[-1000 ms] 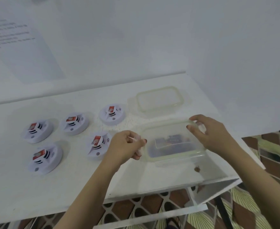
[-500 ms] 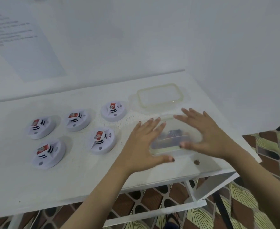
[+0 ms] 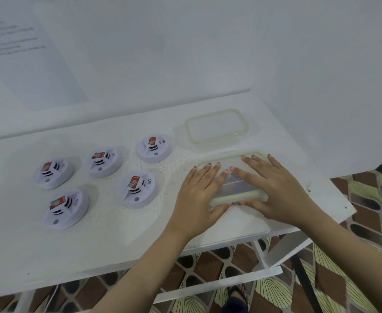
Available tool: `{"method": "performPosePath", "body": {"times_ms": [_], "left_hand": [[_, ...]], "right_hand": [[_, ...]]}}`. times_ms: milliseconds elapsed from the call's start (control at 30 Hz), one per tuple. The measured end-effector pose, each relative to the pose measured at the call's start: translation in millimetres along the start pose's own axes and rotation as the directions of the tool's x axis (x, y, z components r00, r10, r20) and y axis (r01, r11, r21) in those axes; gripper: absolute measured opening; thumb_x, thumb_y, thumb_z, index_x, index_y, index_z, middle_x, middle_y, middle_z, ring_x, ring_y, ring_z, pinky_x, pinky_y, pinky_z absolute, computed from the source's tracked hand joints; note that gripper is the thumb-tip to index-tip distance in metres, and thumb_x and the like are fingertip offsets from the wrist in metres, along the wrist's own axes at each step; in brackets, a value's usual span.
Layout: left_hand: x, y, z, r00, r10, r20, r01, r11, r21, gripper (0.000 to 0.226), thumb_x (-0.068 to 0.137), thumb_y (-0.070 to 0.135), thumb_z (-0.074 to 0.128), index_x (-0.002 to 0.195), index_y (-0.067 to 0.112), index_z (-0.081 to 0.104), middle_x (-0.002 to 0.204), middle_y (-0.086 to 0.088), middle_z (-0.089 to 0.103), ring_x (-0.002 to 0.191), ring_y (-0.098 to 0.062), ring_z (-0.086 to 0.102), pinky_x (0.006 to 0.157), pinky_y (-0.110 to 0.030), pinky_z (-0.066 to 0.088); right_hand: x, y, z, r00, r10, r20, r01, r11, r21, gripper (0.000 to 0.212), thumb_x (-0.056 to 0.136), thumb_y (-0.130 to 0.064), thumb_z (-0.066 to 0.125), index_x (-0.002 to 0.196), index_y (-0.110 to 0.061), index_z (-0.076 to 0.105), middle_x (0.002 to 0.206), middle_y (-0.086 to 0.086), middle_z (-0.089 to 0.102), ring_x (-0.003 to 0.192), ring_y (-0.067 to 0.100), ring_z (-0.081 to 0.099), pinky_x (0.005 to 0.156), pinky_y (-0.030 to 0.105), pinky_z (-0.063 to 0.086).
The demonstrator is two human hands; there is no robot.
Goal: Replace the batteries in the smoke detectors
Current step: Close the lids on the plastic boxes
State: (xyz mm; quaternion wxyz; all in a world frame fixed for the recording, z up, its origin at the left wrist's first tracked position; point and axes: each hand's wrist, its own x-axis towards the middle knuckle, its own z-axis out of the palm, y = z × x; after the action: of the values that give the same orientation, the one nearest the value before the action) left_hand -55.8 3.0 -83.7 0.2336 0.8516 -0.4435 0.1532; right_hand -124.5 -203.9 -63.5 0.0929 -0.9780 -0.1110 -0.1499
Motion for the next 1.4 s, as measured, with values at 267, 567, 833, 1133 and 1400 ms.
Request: {"method": "performPosePath", "body": {"times_ms": [267,567,833,1133,1400], "left_hand": [[11.5,-24.5,-47.0,0.936,-0.030,0.351,0.098,0.979,-0.176,0.076,0.082,0.016,0.072,0.138,0.043,0.030,0.151,0.021,0.016,0.144,-0.003,0.007,0.116,-0.030,-0.008],[-7.5,-14.0,-42.5,0.990,-0.131,0.059,0.140,0.972,-0.188,0.067,0.066,-0.004,0.038,0.123,0.020,0.066,0.138,-0.004,0.056,0.132,-0.019,0.044,0.113,-0.041,0.028],[-29.4,2.2,-29.9,0.991,0.014,0.132,0.026,0.955,-0.295,0.076,0.081,0.051,0.063,0.145,0.015,0.042,0.155,0.001,0.033,0.146,-0.007,0.022,0.120,-0.025,0.010],[-33.7,4.8,-17.4,0.999,-0.032,0.033,0.038,0.971,-0.235,0.073,0.079,0.048,0.065,0.140,0.011,0.048,0.148,-0.004,0.044,0.141,-0.013,0.035,0.119,-0.038,0.021],[-10.8,-0.5,-63.4,0.890,-0.071,0.451,0.269,0.880,-0.392,0.075,0.067,0.021,0.062,0.137,0.038,0.042,0.152,0.019,0.026,0.143,0.006,0.007,0.115,-0.018,-0.010]], "right_hand": [[-8.8,-5.6,-15.9,0.993,-0.034,0.110,0.007,0.970,0.244,0.057,0.086,-0.070,0.029,0.140,-0.050,0.032,0.157,-0.007,0.017,0.146,0.011,0.009,0.118,0.037,0.000],[-32.1,-39.4,-10.4,0.995,0.029,0.091,-0.044,0.984,0.174,0.067,0.083,-0.070,0.040,0.144,-0.043,0.028,0.156,0.000,0.022,0.136,0.013,0.027,0.105,0.026,0.024],[-44.5,-74.3,18.1,0.973,0.206,-0.108,-0.185,0.967,0.172,0.066,0.087,-0.055,0.045,0.146,-0.029,0.031,0.154,0.014,0.025,0.134,0.028,0.028,0.109,0.034,0.022],[-40.8,-56.9,21.5,0.975,0.091,-0.205,-0.057,0.985,0.165,0.053,0.088,-0.043,0.052,0.136,-0.023,0.048,0.142,0.012,0.045,0.119,0.027,0.043,0.104,0.028,0.029],[-22.1,-18.4,-5.7,0.991,0.066,-0.115,-0.028,0.952,0.306,0.050,0.089,-0.044,0.040,0.137,-0.033,0.046,0.147,-0.005,0.039,0.138,0.011,0.029,0.112,0.030,0.018]]}}
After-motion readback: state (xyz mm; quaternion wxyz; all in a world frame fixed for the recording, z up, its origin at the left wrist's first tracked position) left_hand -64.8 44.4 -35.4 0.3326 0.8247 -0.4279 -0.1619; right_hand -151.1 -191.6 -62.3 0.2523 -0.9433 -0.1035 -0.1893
